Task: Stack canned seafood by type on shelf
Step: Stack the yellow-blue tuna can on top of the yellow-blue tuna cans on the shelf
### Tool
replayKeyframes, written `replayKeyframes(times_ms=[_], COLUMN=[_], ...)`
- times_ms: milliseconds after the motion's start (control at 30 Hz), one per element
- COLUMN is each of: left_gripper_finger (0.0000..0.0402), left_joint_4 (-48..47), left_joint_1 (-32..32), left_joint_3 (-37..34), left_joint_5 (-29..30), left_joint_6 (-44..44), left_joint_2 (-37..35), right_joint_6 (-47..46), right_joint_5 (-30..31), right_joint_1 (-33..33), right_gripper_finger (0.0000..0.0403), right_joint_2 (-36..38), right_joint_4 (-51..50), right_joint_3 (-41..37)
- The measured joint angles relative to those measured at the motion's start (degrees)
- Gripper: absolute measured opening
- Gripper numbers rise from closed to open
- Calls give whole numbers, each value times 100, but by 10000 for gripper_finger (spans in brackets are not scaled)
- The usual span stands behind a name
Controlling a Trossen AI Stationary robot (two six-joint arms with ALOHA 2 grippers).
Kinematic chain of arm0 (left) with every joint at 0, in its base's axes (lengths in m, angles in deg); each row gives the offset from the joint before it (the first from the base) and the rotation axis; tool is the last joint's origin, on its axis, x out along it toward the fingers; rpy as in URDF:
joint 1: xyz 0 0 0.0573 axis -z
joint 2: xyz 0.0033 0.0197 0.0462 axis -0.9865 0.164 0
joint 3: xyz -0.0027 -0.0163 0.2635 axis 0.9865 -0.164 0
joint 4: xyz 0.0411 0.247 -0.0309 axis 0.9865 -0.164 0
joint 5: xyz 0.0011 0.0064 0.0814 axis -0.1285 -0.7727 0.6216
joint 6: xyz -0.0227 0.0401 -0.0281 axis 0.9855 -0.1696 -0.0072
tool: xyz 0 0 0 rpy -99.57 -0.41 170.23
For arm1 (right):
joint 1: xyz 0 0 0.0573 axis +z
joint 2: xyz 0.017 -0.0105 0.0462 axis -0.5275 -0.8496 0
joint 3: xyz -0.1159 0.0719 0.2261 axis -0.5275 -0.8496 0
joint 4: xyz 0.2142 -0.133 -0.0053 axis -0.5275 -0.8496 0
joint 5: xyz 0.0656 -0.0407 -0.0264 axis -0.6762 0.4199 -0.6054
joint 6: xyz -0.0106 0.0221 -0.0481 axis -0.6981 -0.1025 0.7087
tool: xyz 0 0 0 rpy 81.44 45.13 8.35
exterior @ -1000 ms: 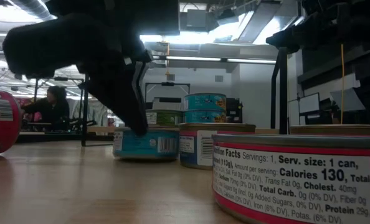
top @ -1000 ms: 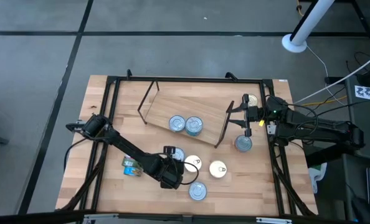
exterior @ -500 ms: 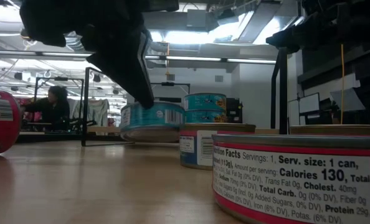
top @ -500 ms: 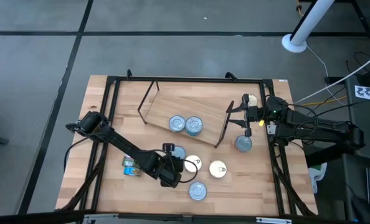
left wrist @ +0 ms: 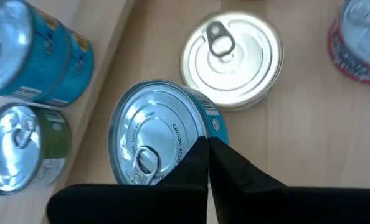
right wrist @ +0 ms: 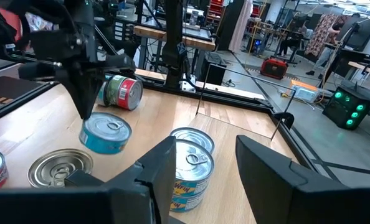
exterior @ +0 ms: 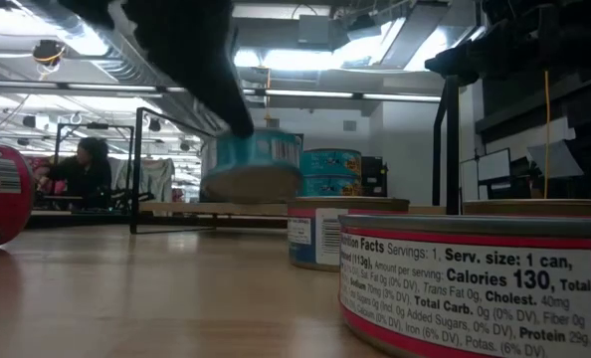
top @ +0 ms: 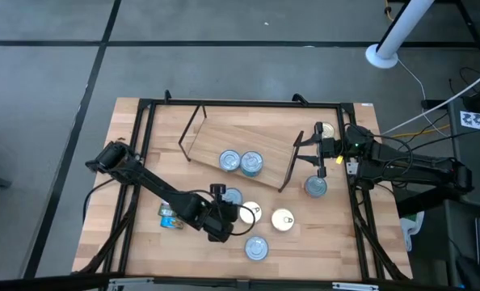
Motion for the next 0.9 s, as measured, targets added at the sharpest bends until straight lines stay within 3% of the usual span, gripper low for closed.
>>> replayKeyframes(times_ms=[367,900], left_gripper_finger=[0,0], left_joint_4=[38,623], left_joint_1=[-128,-1093], left_joint_3=[2,2], left_joint_5=[496,557], left_joint_6=[-428,-2392], left_joint_2=[-562,-707], right_joint_6=[-2,-2], right_joint_5=[2,1], right_joint_1=[0,0], right_gripper_finger=[168,168], right_joint_2=[0,0], right_joint_4=[0,-1], right_joint_3=[0,0])
